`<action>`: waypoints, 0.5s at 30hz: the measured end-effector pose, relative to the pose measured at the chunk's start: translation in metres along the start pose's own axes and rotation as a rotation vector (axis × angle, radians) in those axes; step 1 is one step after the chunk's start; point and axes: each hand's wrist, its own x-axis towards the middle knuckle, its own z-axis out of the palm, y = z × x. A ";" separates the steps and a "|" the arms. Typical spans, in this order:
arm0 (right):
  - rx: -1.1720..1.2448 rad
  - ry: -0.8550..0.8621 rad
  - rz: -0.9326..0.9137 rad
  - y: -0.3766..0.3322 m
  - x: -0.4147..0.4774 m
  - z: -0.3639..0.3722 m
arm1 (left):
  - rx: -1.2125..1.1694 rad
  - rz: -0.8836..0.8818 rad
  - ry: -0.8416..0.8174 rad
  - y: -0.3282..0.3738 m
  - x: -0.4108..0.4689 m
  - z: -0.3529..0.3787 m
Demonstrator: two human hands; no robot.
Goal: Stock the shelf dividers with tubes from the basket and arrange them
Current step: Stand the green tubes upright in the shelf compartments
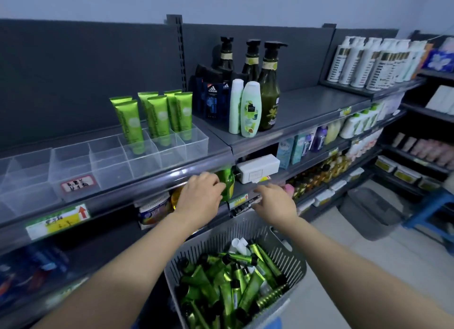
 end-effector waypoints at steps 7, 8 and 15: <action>-0.033 -0.190 0.027 0.027 -0.040 0.056 | 0.048 -0.035 -0.241 0.021 -0.040 0.058; -0.027 -0.225 0.031 0.030 -0.043 0.067 | 0.045 -0.042 -0.278 0.022 -0.045 0.067; -0.031 -0.470 0.065 0.045 -0.063 0.133 | 0.009 -0.068 -0.558 0.031 -0.084 0.130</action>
